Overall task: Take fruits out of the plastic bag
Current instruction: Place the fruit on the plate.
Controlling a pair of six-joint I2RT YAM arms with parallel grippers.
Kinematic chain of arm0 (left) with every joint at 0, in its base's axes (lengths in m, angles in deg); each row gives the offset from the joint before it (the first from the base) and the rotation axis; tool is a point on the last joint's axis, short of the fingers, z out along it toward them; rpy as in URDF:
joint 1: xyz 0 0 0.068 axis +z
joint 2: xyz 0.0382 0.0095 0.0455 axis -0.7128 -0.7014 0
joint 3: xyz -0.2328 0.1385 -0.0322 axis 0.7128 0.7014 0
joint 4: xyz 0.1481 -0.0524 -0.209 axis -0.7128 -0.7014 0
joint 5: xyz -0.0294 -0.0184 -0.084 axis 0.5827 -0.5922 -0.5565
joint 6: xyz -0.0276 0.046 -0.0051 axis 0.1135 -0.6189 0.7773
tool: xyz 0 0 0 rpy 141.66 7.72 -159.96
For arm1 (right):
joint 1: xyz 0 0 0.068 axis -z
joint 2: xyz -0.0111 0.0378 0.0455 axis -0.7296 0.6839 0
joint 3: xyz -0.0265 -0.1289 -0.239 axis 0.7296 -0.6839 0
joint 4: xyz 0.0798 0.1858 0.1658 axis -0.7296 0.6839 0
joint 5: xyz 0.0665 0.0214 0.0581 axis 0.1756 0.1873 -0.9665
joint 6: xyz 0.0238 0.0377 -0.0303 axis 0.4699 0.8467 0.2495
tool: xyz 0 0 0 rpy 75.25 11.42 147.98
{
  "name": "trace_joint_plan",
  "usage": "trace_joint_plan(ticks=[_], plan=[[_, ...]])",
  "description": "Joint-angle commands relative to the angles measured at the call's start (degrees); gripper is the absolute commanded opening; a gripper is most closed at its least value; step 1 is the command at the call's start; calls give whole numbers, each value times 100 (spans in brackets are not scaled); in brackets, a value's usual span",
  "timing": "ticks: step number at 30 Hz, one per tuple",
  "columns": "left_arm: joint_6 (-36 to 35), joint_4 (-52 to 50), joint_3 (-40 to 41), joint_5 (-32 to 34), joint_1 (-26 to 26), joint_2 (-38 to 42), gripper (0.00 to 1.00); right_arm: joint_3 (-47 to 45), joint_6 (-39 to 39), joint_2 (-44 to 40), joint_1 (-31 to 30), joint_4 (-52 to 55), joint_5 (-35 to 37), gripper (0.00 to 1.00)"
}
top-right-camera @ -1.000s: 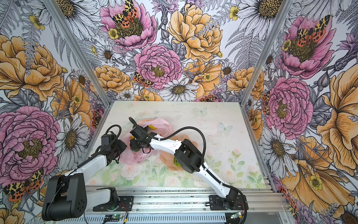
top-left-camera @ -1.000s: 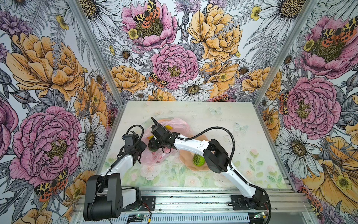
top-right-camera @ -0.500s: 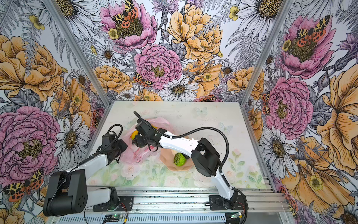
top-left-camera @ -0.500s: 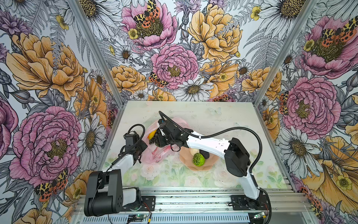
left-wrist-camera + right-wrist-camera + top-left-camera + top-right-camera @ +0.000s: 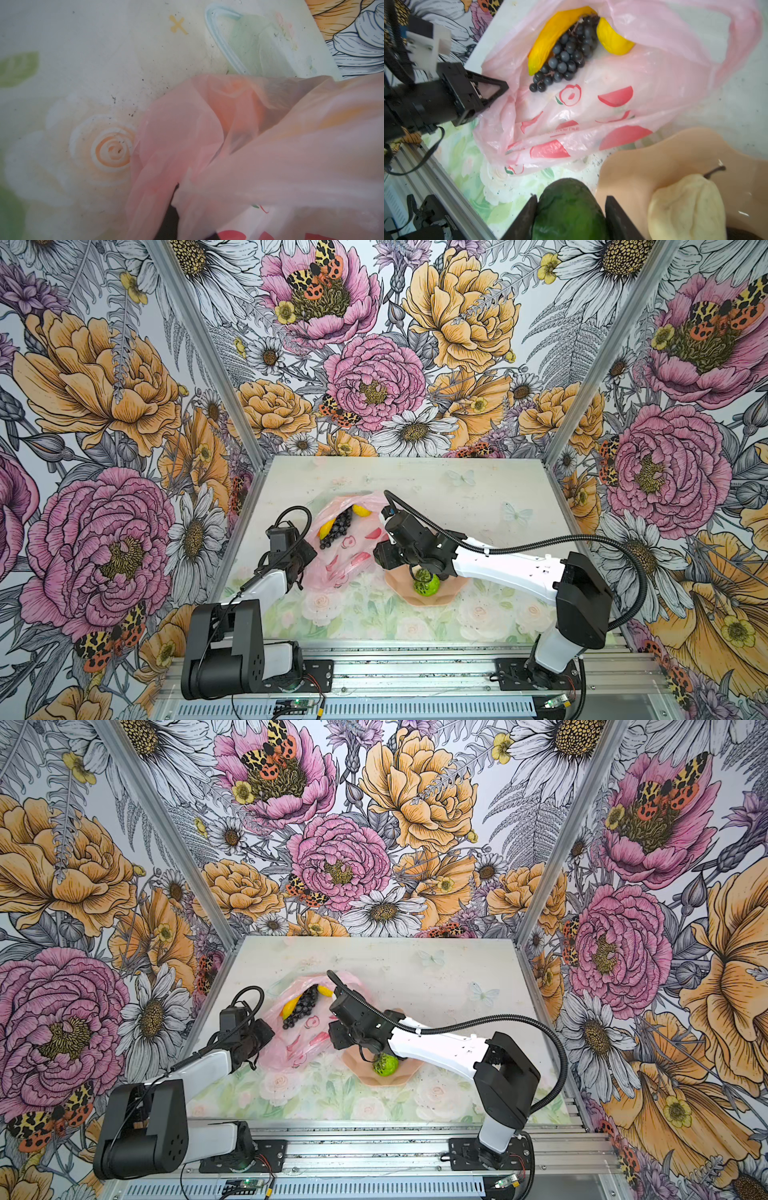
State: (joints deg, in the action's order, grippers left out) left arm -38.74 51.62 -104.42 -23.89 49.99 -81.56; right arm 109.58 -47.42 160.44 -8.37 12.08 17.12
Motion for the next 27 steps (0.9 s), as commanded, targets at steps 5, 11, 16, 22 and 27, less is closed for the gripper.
trace_joint_plan(ticks=[5,11,16,22,27], plan=[[-114,187,38,-128,39,-25,11,-824,345,-499,117,-41,469,51],[-117,202,43,-146,39,-25,11,-947,450,-316,-8,-45,803,50],[-126,204,43,-162,36,-20,11,-912,370,-98,-81,-54,936,50],[-126,202,44,-154,30,-25,12,-860,270,99,-145,-53,1036,51],[-131,195,41,-155,35,-30,12,-859,247,221,-193,-54,1095,54]])
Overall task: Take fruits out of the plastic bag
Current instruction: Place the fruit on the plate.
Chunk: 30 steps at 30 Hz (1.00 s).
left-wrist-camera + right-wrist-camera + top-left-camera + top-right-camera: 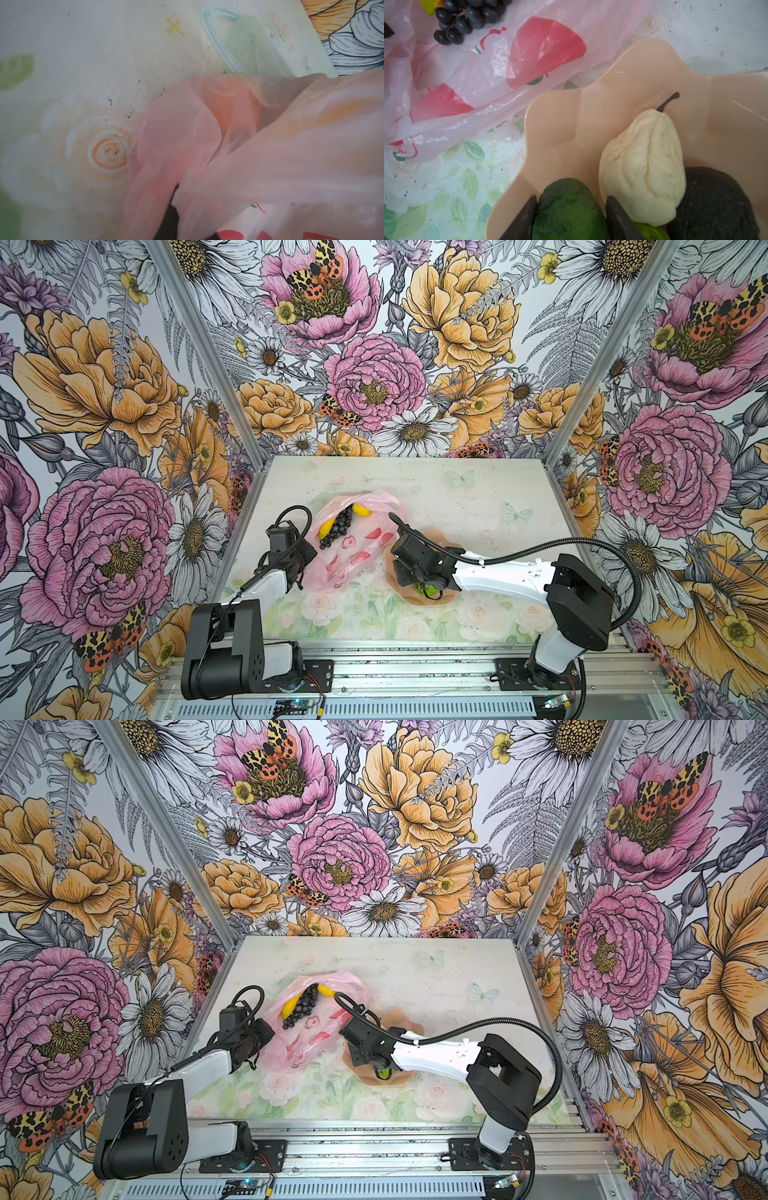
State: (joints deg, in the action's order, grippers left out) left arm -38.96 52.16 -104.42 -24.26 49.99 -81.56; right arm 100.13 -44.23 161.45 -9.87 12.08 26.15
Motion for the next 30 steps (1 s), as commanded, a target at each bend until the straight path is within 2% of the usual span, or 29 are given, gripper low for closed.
trace_joint_plan(ticks=[1,22,30], plan=[[-108,141,38,-121,37,-25,12,76,-74,133,-48,-54,206,55],[-58,6,45,55,-31,42,8,74,-140,-123,-74,-45,256,71],[270,-558,413,381,-68,864,4,344,95,-555,-80,-43,499,71]])
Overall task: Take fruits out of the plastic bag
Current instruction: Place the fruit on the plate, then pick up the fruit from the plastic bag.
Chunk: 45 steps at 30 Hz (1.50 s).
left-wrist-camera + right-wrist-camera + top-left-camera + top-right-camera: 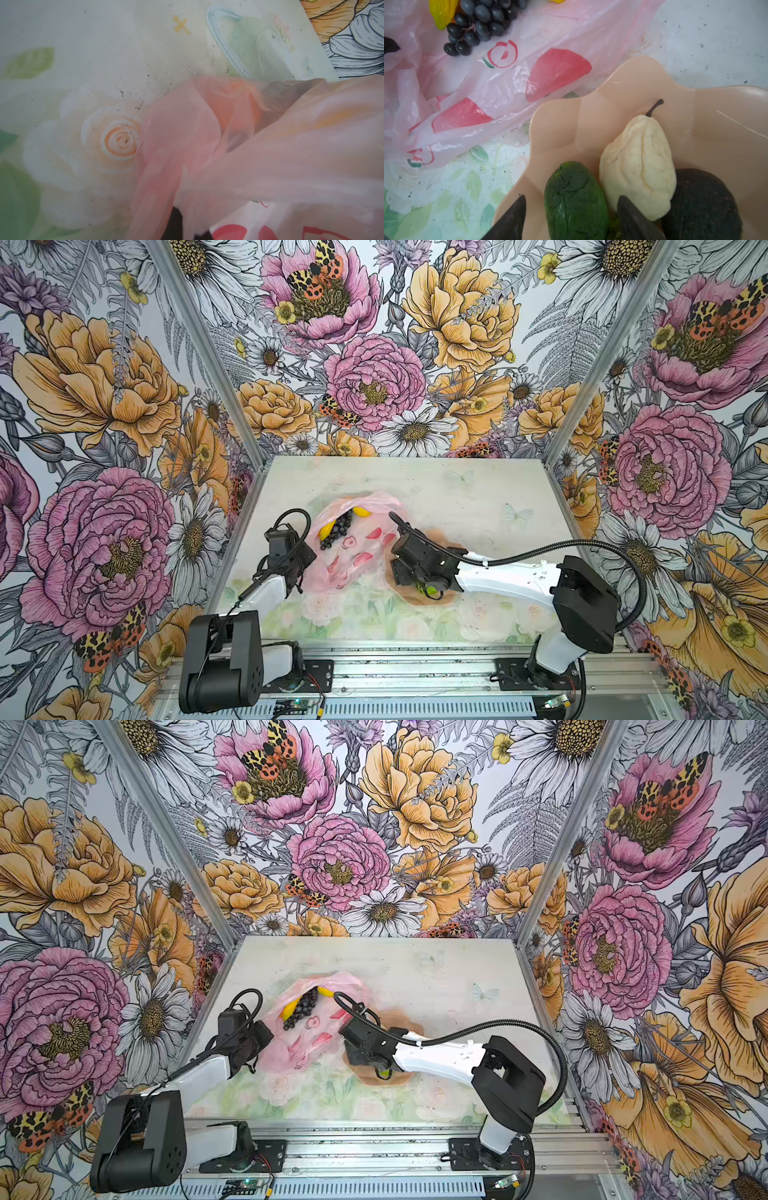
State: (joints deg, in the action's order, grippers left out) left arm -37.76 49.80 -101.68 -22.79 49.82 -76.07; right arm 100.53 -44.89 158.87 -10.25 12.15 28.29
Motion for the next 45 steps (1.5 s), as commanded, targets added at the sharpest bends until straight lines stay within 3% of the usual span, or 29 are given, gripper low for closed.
trace_joint_plan(ticks=[1,7,17,29,45], plan=[[164,-448,152,252,-77,459,3,383,189,-294,-46,-59,337,70],[458,-1146,241,409,-171,1348,1,1252,106,265,-92,-69,352,70],[1299,-2162,658,628,-573,3312,0,3392,209,2323,52,-68,-7,69],[1288,-2347,671,641,-789,3512,0,5022,800,4160,464,-91,-36,78],[1194,-2341,772,729,-795,3535,0,6422,855,5199,718,-135,43,86]])
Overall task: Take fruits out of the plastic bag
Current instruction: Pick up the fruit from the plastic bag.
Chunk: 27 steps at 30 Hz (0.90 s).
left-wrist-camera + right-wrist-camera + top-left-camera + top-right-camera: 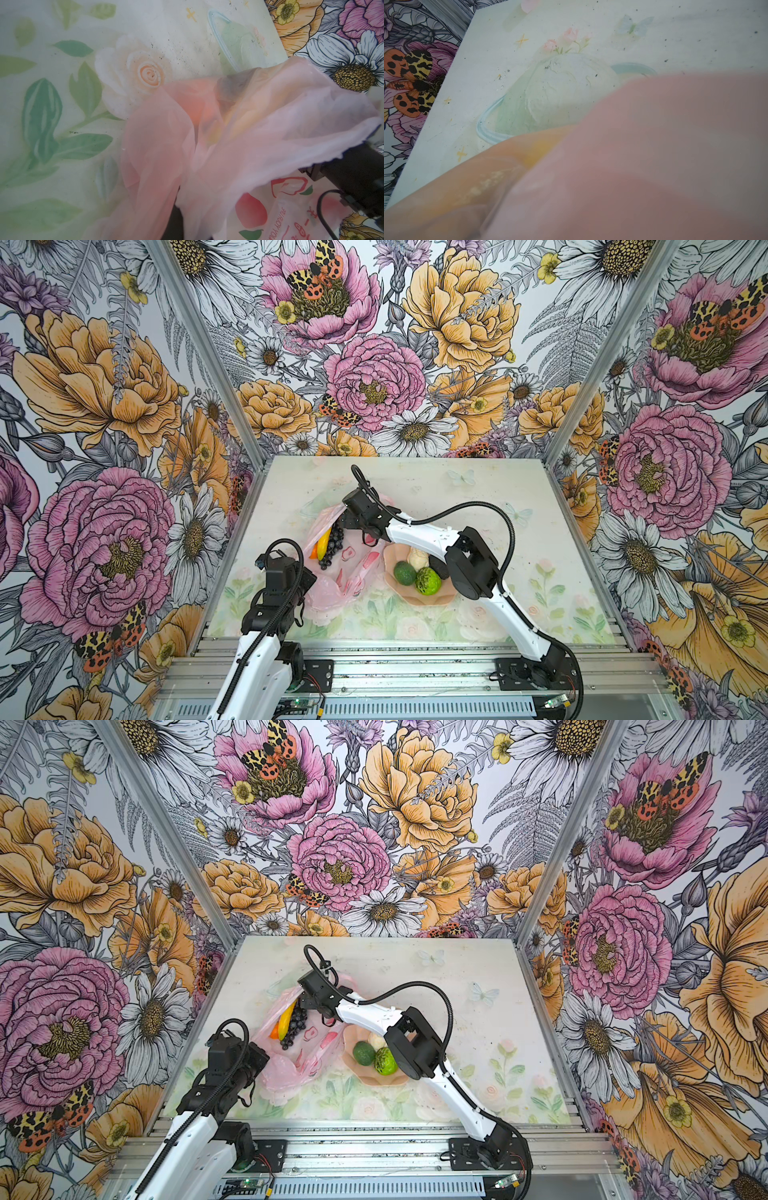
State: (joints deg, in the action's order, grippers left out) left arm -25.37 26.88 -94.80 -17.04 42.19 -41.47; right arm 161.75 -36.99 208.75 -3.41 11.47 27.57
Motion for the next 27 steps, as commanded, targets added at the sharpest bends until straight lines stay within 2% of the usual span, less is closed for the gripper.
trace_joint_plan(ticks=[1,15,20,27], plan=[[-45,-50,79,154,-32,65,0,387,71,255,34,-72,100,86],[-105,-22,115,128,-24,63,0,999,248,897,67,-72,202,85],[-119,7,123,130,-22,32,0,1011,259,922,81,-77,249,78],[-179,74,97,179,-14,-61,0,690,304,530,75,-83,178,69]])
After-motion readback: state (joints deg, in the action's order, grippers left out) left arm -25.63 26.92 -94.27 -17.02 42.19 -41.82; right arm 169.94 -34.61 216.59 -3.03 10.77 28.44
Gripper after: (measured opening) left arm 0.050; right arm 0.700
